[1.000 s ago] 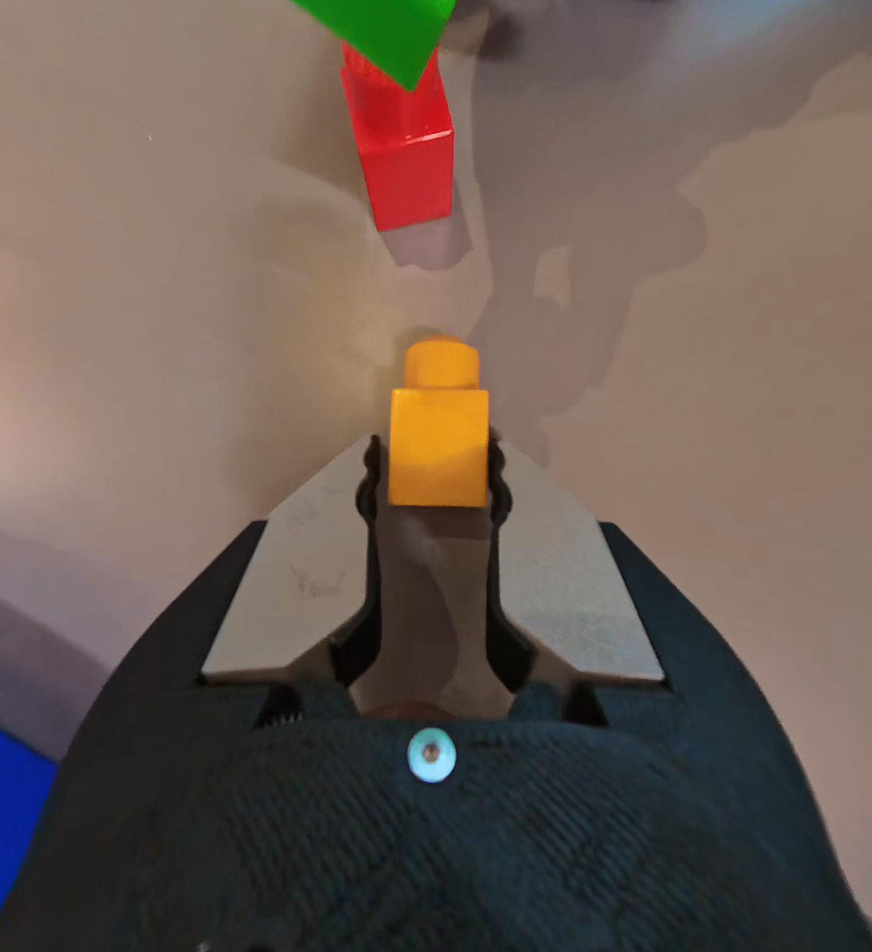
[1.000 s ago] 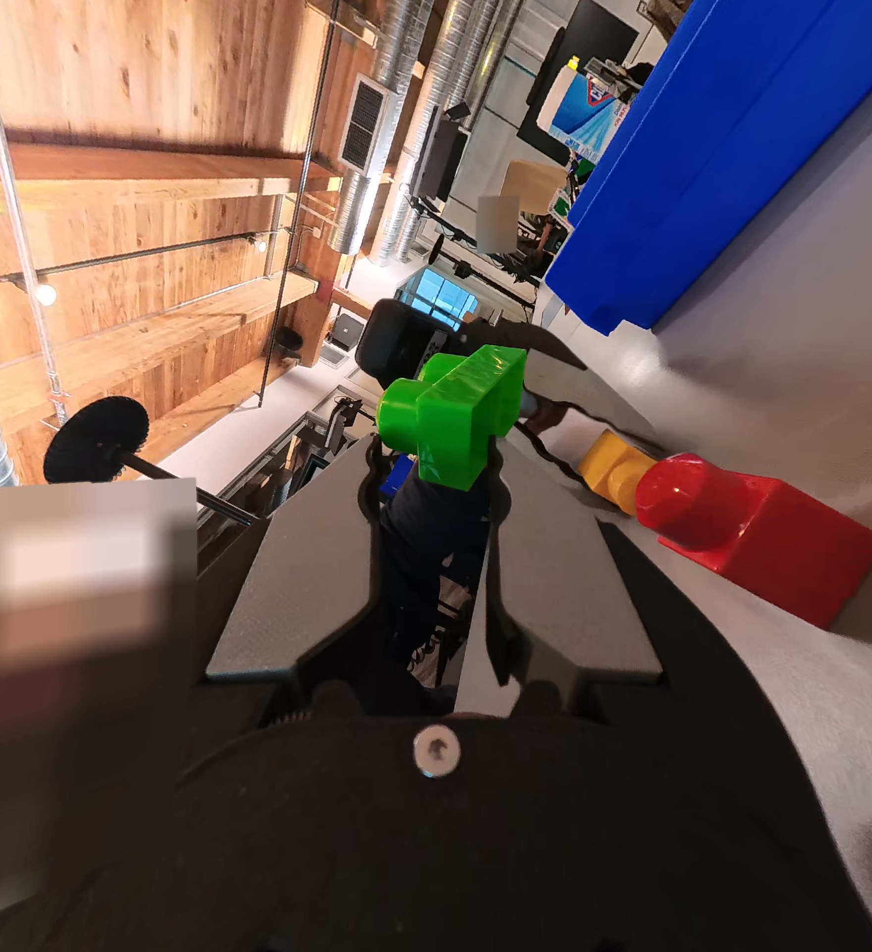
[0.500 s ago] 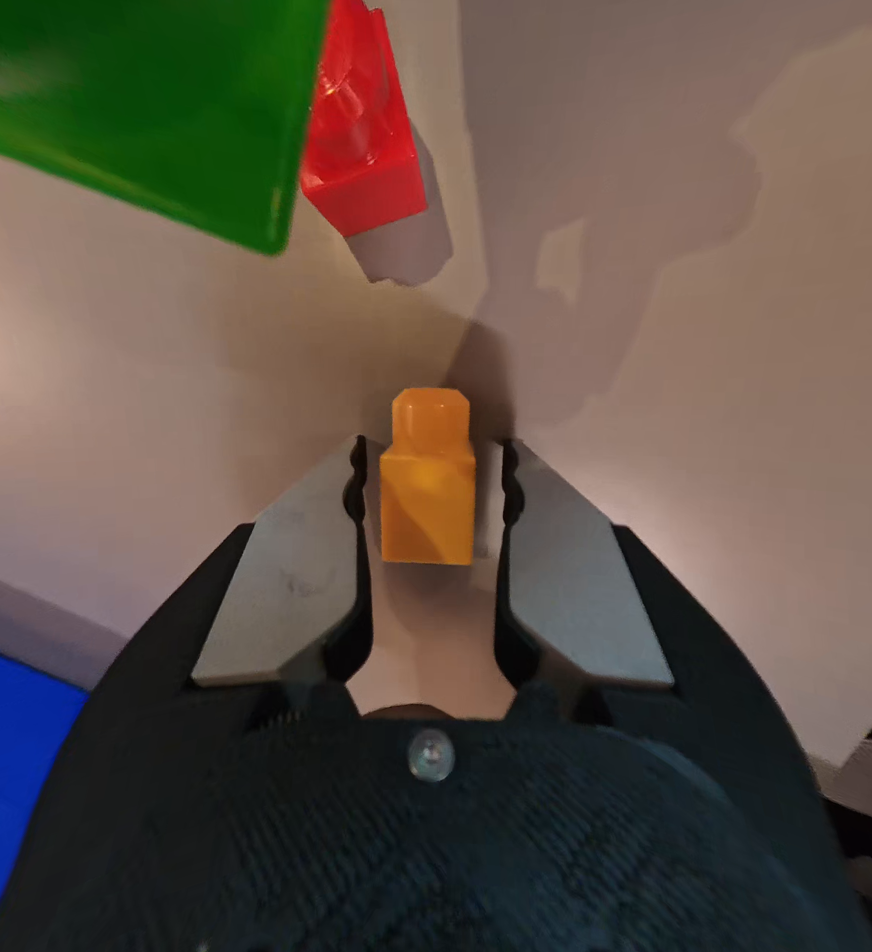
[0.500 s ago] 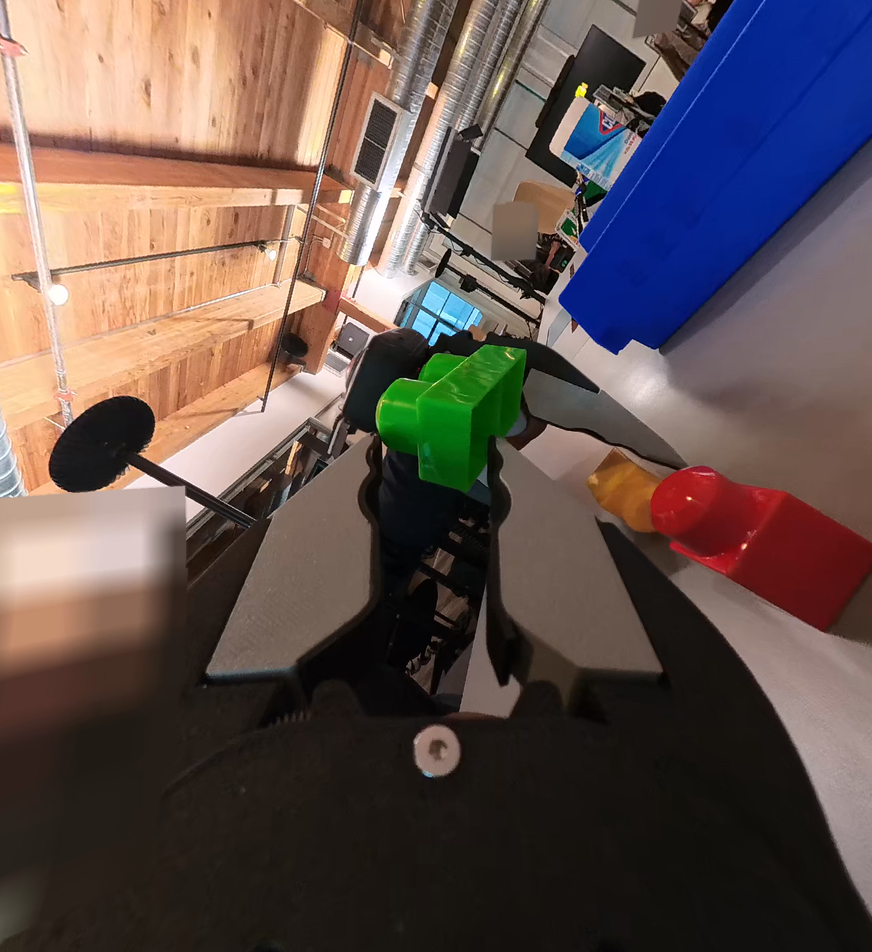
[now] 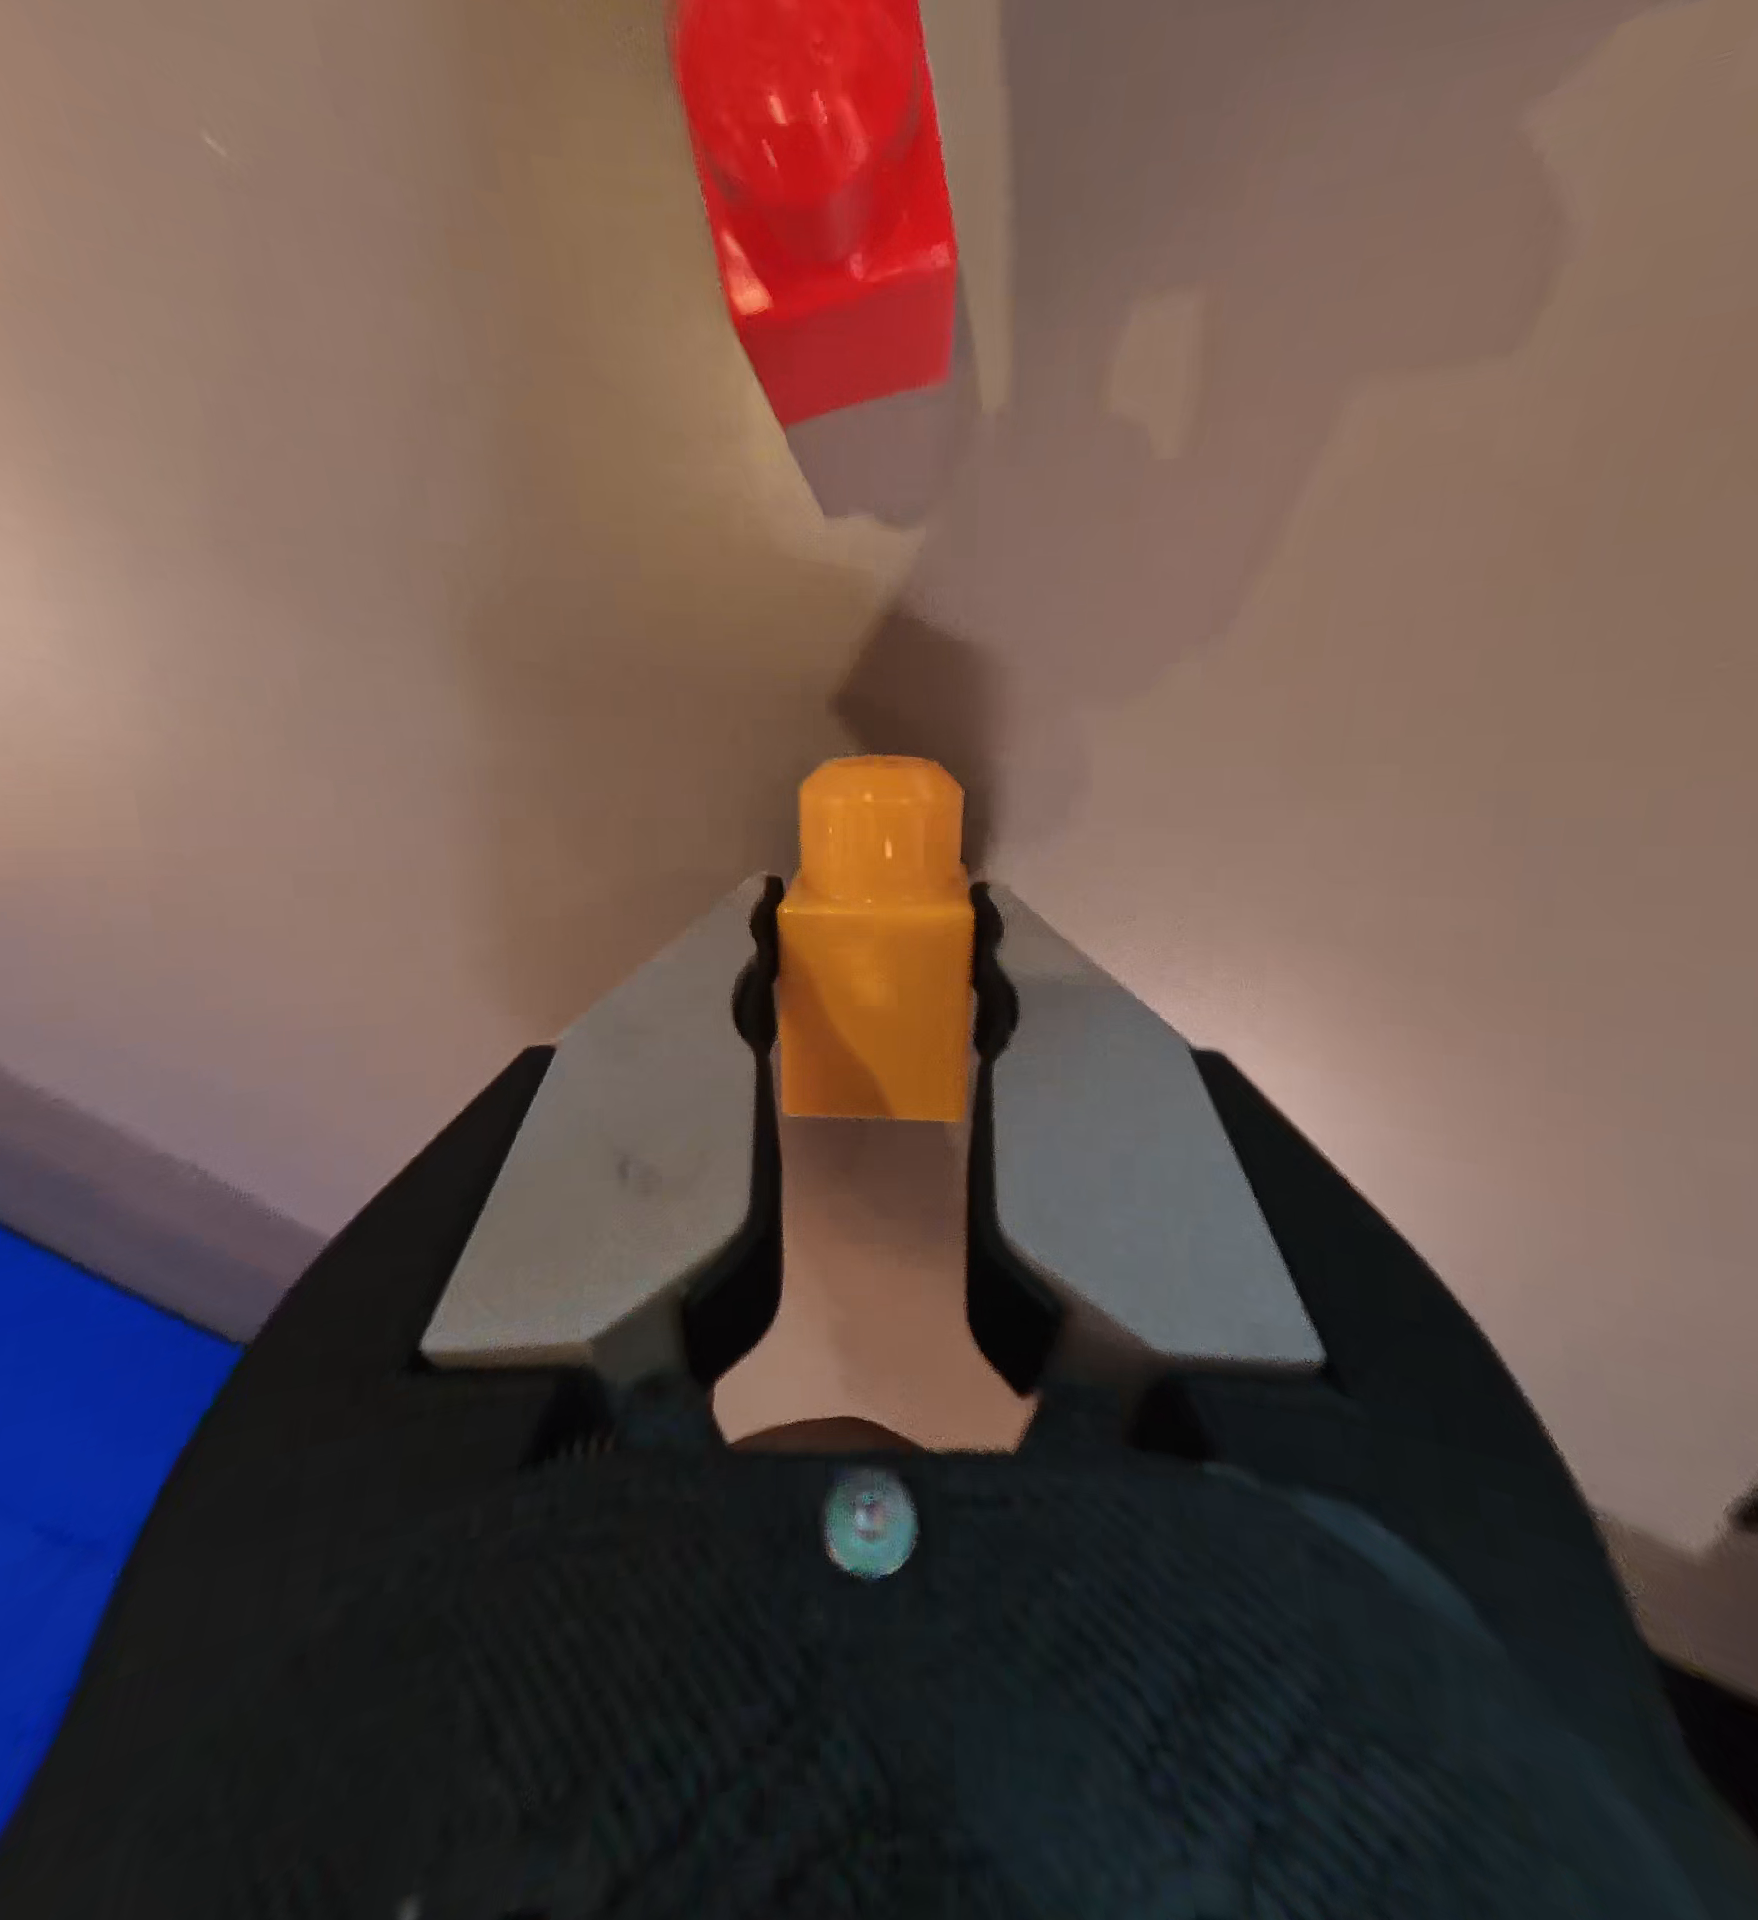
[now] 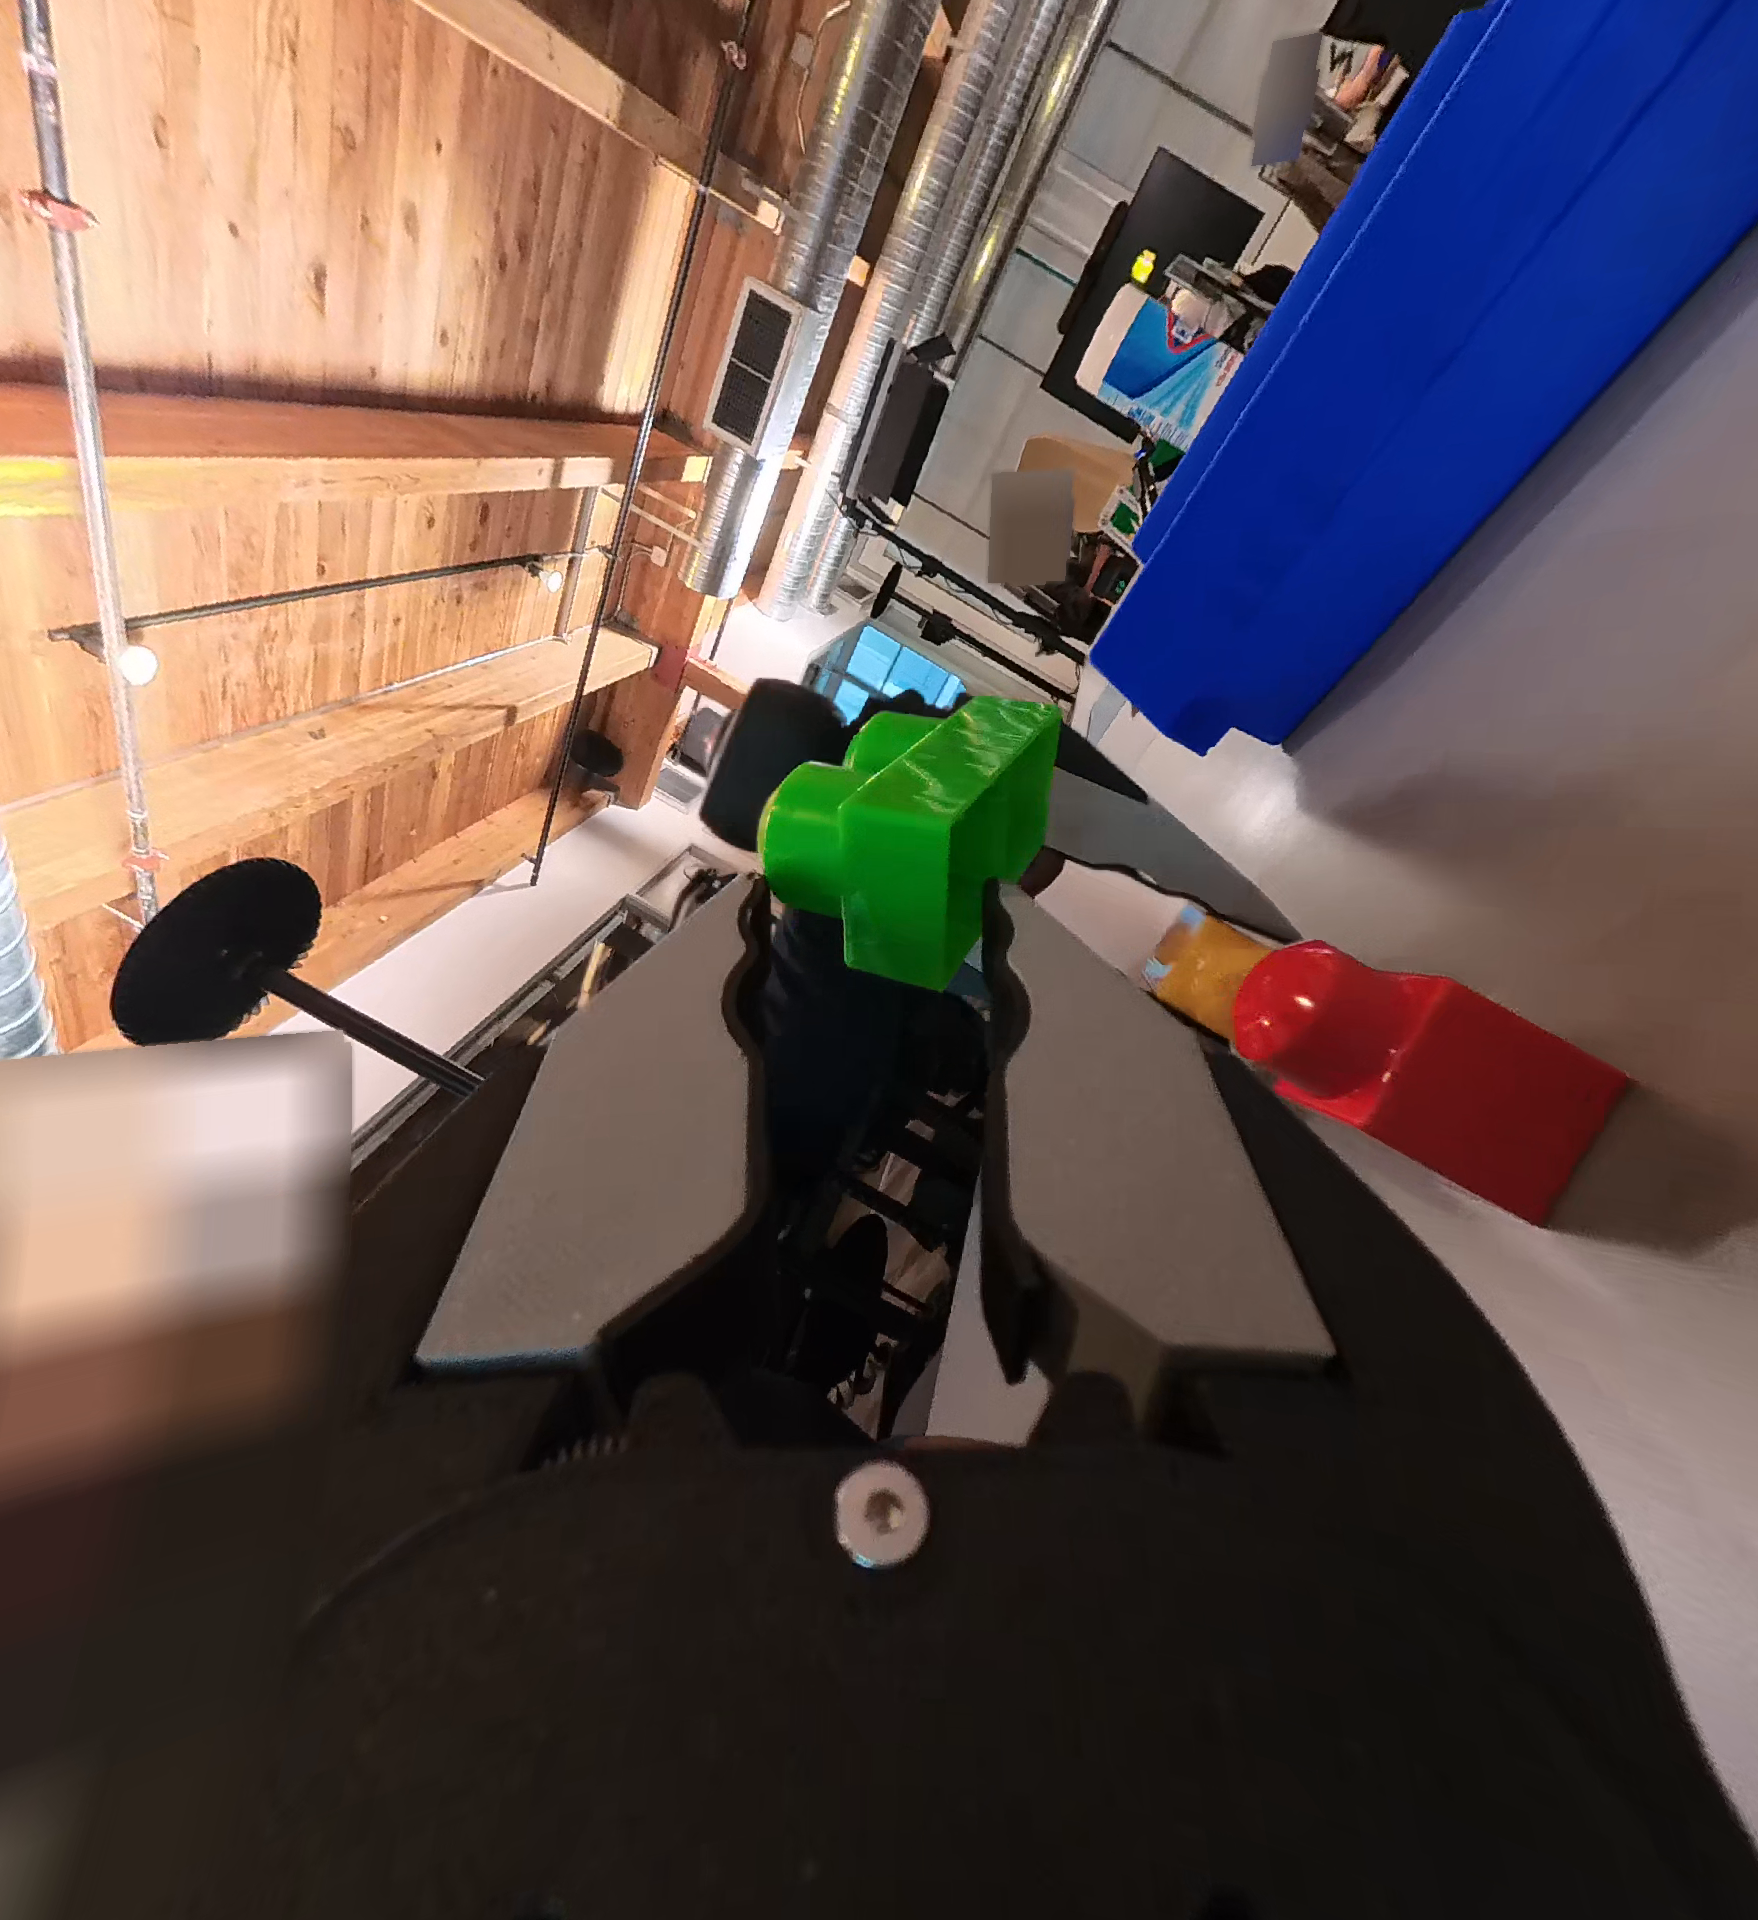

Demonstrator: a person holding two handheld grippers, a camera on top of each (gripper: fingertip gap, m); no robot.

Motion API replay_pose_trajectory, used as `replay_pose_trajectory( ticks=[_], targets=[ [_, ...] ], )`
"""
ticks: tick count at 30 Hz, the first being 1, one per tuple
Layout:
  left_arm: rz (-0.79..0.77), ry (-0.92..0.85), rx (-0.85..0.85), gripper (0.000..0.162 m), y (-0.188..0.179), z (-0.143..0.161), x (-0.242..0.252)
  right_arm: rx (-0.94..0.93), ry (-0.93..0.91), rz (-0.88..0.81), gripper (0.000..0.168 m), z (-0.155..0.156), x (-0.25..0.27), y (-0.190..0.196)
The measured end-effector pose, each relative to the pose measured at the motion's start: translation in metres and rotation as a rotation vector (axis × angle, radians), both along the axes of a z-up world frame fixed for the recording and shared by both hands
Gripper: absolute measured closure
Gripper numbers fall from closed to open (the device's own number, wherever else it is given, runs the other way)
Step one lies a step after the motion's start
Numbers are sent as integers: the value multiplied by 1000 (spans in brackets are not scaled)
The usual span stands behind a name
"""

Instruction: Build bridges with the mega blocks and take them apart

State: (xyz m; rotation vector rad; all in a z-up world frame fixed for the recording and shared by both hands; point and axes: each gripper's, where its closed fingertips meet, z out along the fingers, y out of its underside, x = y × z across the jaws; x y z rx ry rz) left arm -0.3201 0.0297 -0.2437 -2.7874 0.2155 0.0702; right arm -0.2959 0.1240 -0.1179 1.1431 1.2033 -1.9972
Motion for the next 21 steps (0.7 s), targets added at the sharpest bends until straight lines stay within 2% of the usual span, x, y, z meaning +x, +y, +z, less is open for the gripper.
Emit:
replay_pose_trajectory(
  ticks=[3, 6, 8, 13, 17, 21],
  targets=[
    [16, -49, 325, 128, 22, 25, 1, -56, 2, 10, 130, 6, 1, 2],
    [-61, -100, 732, 128, 42, 66, 18, -163, 24, 74, 131, 22, 9, -7],
    [-56, -153, 870, 128, 46, 82, 24, -207, 27, 109, 131, 27, 14, -13],
    [-71, -205, 1120, 128, 46, 111, 31, -283, 13, 168, 131, 31, 18, -24],
    [-107, -184, 1143, 128, 48, 105, 37, -341, 0, 217, 131, 34, 22, -33],
    [-140, -153, 1231, 128, 45, 114, 34, -335, -11, 261, 131, 32, 26, -45]
  ],
)
